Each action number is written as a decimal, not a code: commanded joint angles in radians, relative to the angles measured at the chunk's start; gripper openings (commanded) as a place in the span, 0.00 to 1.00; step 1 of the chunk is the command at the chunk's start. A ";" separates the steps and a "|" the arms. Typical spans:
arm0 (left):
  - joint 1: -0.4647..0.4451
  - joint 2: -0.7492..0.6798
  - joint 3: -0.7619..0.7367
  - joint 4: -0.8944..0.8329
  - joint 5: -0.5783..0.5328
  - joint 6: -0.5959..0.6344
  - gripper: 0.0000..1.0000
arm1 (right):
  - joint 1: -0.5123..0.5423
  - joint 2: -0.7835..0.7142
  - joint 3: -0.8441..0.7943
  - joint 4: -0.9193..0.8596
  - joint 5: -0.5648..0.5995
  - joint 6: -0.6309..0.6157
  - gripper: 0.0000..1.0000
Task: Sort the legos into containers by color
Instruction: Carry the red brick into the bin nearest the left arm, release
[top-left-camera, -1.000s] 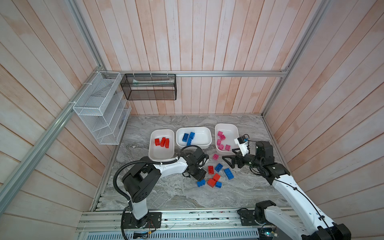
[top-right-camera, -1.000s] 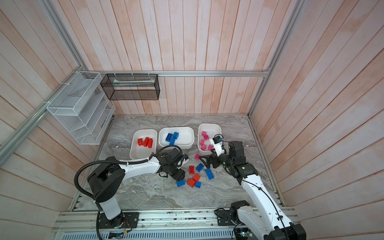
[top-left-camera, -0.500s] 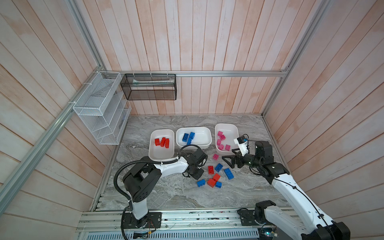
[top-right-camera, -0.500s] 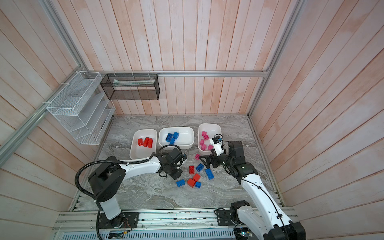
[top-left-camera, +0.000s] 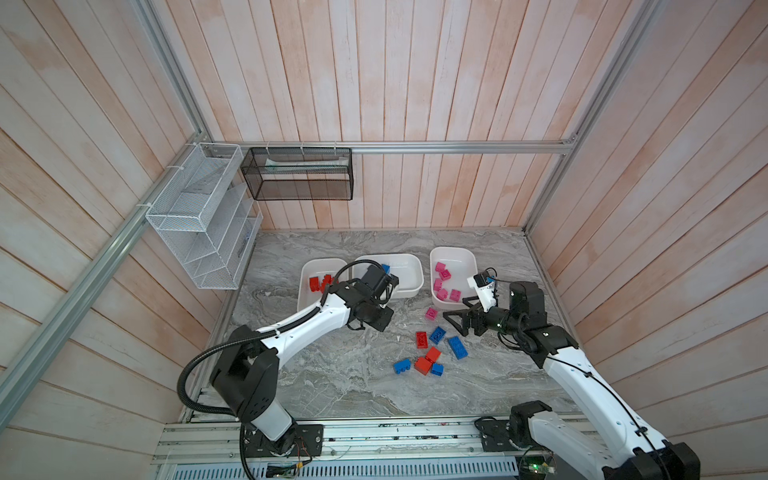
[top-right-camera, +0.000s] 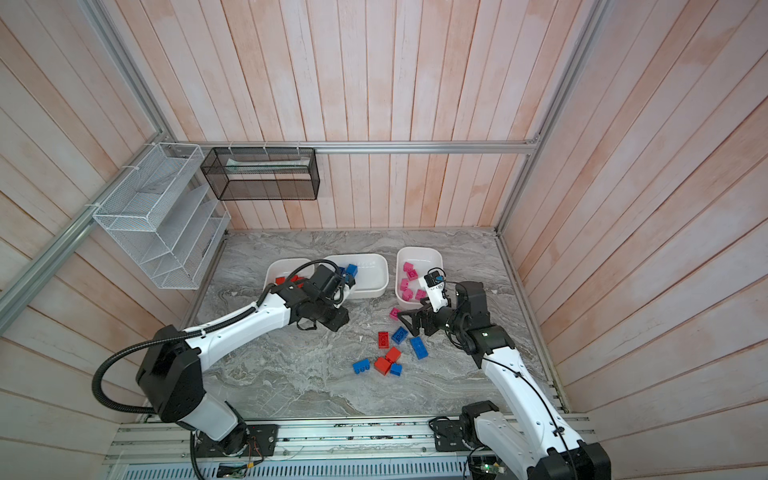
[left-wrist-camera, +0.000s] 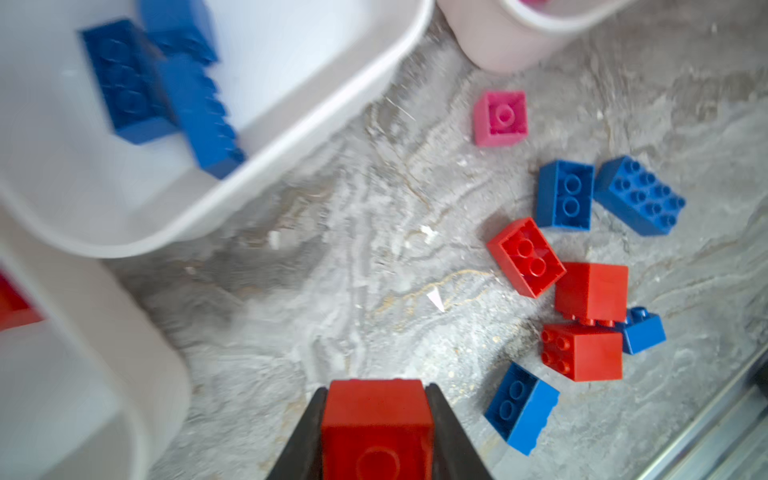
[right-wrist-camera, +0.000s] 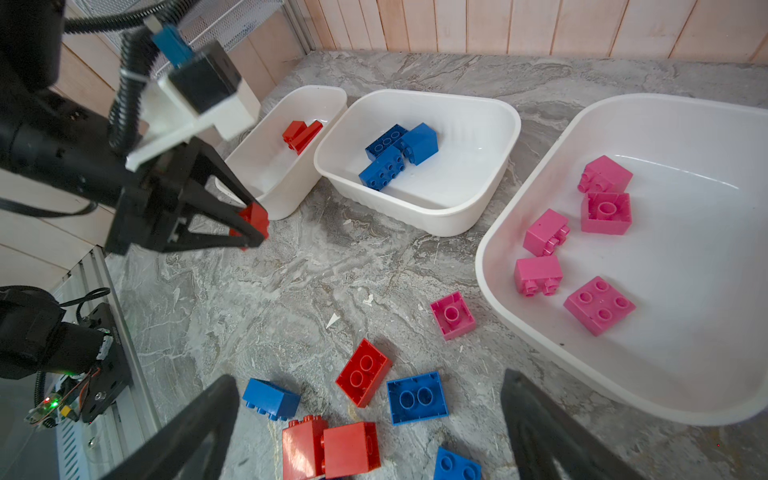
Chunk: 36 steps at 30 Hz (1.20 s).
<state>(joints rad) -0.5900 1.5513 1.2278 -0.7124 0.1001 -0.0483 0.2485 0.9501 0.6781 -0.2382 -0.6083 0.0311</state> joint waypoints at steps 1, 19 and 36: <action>0.124 -0.023 -0.007 -0.032 0.033 0.033 0.34 | 0.014 0.010 0.034 0.027 -0.021 0.014 0.98; 0.446 0.213 -0.002 0.152 -0.083 -0.137 0.36 | 0.054 0.042 0.034 0.067 0.002 0.037 0.98; 0.466 0.014 -0.046 0.159 0.265 -0.112 0.94 | 0.142 0.043 0.046 -0.031 0.013 -0.035 0.98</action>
<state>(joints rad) -0.1337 1.6451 1.2003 -0.5789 0.2050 -0.1776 0.3714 0.9886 0.6895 -0.2188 -0.6048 0.0395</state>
